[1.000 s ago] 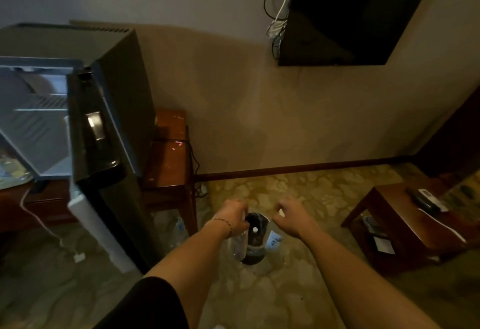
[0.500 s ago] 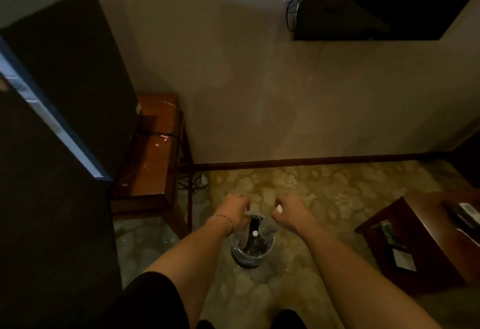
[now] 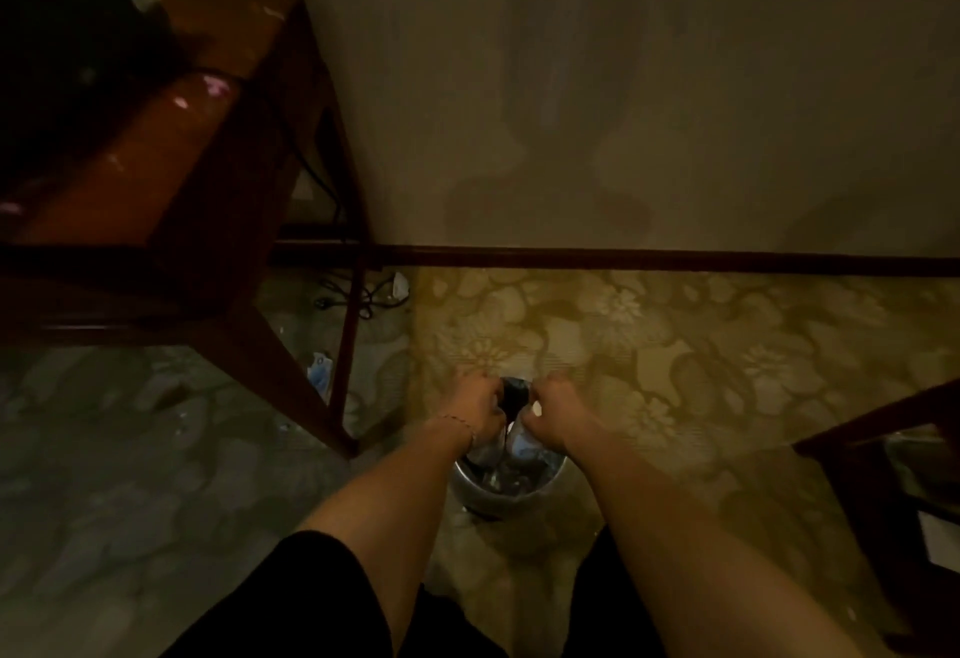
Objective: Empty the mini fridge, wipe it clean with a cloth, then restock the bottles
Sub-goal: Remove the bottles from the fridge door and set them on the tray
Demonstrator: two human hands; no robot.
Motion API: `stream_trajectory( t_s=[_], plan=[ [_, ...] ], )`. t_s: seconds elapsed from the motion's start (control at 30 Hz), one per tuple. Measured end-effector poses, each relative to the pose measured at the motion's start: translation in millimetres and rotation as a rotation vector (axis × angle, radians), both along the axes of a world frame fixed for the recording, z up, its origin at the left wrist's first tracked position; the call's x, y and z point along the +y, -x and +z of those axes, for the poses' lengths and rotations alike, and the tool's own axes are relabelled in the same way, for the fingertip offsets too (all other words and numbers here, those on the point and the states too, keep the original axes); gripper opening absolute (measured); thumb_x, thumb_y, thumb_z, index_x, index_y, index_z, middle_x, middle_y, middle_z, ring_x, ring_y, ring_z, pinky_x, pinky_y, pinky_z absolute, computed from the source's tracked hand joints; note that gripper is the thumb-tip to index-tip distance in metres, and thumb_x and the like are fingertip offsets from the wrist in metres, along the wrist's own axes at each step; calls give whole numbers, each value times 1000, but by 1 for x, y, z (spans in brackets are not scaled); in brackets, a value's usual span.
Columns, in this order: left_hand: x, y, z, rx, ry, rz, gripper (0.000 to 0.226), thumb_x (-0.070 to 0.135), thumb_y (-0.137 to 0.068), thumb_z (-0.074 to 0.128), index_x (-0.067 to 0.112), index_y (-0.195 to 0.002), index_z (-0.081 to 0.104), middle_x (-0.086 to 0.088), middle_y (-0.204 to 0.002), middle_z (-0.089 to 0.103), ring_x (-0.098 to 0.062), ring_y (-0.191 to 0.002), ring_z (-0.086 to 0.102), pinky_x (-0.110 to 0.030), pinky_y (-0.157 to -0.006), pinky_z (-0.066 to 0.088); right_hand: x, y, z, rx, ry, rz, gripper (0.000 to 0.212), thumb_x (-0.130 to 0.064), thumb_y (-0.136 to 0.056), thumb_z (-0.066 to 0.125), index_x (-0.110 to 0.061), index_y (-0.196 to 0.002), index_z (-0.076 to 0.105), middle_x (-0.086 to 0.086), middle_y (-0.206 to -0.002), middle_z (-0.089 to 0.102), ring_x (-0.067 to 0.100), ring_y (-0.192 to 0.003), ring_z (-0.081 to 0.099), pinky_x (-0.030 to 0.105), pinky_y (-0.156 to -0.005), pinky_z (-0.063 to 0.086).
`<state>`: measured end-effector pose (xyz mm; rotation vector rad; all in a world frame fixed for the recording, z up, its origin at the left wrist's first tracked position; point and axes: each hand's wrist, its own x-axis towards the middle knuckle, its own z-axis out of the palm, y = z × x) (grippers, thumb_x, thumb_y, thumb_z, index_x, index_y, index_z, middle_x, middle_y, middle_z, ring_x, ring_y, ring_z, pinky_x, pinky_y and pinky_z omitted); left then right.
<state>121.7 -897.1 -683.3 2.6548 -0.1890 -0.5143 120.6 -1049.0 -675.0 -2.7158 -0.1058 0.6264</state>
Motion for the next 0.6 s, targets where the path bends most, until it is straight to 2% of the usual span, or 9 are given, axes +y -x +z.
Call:
stream_trajectory(
  t_s=[0.13,0.23,0.3,0.43,0.53,0.6],
  plan=[
    [-3,-5,-84,37,-22,-15,23,25,-85,65,16,-106,64,-10,-120,58,-30,-115,51,-37,-95,44,-4,-9,-86,99,10,3,23,-28,-93,58,-10,-108,60,12,-112,59,30,-104,59,34,-81,48],
    [-6,-6,-130,61,-51,-32,25,27,-86,64,17,-108,63,-10,-119,55,-31,-112,51,-41,-96,44,1,-11,-129,161,46,18,30,-31,-91,60,-12,-114,58,12,-122,56,31,-106,58,38,-88,50],
    [-8,-7,-147,84,-71,-47,28,26,-87,63,16,-113,61,-11,-122,53,-32,-114,48,-43,-96,43,3,-12,-147,174,80,33,34,-32,-90,63,-14,-118,58,12,-128,53,32,-110,58,42,-94,51],
    [-10,-15,-178,81,-68,-40,28,24,-88,62,12,-114,61,-13,-123,53,-33,-116,48,-42,-98,42,3,-18,-181,159,109,51,37,-31,-91,63,-12,-122,57,13,-131,51,32,-114,57,42,-97,50],
    [-10,-13,-179,100,-74,-29,33,20,-82,68,12,-114,61,-13,-123,53,-33,-116,50,-42,-100,43,1,-15,-184,156,86,47,39,-31,-92,61,-11,-126,56,14,-134,47,34,-117,56,42,-99,48],
    [-10,-9,-169,98,-78,-9,32,21,-85,65,13,-115,60,-12,-124,53,-33,-116,50,-41,-99,43,-3,-12,-174,140,59,21,39,-29,-93,59,-11,-128,55,14,-135,45,34,-117,55,41,-99,48]
  ],
)
